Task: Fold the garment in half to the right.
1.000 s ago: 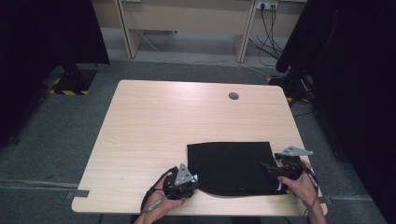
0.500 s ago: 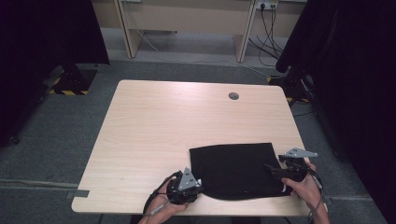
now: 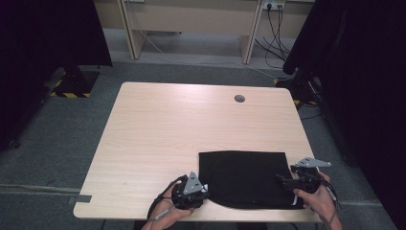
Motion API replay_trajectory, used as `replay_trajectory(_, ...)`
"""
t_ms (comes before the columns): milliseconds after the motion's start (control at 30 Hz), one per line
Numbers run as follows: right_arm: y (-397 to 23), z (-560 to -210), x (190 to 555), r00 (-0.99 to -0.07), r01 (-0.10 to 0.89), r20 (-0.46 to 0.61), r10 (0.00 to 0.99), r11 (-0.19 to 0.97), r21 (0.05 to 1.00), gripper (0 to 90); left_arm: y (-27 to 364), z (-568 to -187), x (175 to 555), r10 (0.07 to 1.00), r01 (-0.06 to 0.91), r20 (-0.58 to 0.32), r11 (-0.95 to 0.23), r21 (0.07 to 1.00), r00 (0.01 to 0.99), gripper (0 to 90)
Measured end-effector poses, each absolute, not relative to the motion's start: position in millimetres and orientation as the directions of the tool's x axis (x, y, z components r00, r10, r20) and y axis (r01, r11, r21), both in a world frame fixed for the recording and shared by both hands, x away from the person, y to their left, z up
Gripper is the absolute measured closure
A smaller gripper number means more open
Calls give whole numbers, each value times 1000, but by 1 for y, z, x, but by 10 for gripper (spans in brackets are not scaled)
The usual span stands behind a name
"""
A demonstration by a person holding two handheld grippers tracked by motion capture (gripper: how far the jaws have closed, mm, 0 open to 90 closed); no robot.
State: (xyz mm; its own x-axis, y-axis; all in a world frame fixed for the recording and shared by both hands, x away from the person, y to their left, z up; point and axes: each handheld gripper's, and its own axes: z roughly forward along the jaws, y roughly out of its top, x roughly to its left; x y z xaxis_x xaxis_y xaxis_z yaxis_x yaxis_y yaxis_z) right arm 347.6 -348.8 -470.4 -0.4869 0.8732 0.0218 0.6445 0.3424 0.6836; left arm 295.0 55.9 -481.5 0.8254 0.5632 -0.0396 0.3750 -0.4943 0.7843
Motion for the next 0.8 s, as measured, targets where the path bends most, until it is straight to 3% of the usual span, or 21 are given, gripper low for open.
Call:
replay_trajectory(233,-340,-457,350,-500,590,49,865,298,751,247,56,-481,295,559,373,-39,-496,784,828,695)
replay_trajectory(800,-255,-439,378,-668,503,63,741,388,772,248,56,-482,296,560,381,-51,-491,784,827,698)
